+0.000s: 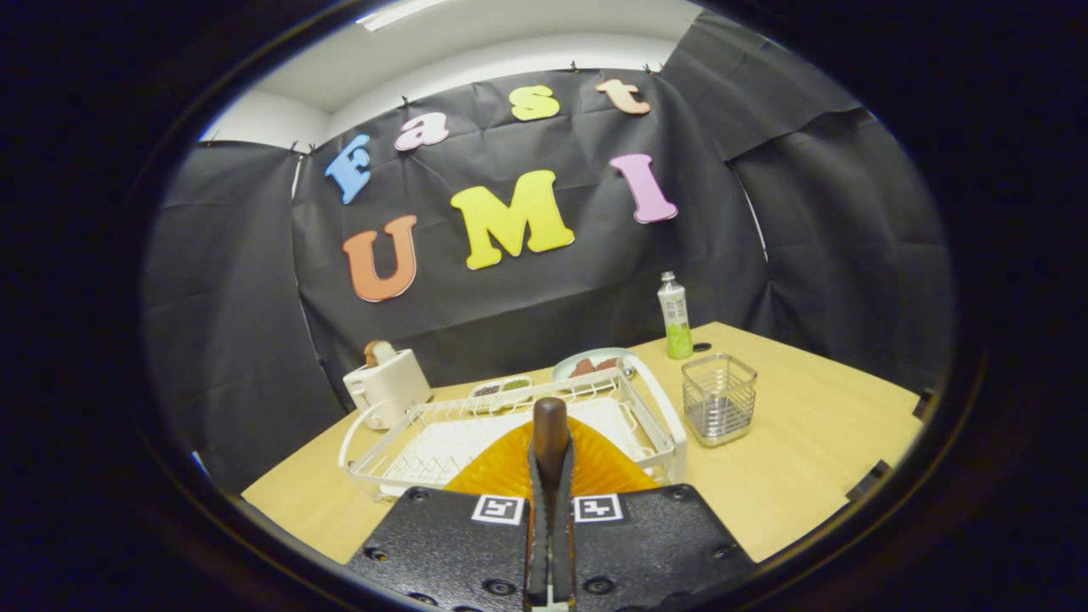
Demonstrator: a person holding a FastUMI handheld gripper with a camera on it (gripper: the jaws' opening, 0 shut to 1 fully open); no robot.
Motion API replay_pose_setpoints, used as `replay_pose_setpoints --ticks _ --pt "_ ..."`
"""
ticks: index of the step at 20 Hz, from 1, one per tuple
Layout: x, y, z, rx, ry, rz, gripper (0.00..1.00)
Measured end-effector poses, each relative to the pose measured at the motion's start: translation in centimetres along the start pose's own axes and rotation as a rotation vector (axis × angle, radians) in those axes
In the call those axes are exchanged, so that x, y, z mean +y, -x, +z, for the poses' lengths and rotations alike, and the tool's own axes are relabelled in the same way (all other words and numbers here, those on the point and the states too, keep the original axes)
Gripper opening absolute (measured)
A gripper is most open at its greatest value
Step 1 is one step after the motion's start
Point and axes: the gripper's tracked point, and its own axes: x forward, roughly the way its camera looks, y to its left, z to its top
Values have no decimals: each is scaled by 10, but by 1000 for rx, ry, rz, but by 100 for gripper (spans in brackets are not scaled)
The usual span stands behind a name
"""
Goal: Take the plate from the dish rack, then take the spoon from the basket and place it into the plate.
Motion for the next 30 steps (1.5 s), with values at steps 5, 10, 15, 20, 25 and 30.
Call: replay_pose_setpoints --ticks 5,10,15,20,25,30 --pt "-1 2 -19 40 -77 19 13" --pt "-23 12 -12 13 -112 -3 25" --pt "-35 31 12 -63 -85 -9 35" --pt "-31 57 39 -172 16 7 65" --pt "-20 89 57 -221 170 35 96" --pt "-17 130 63 -252 201 54 100"
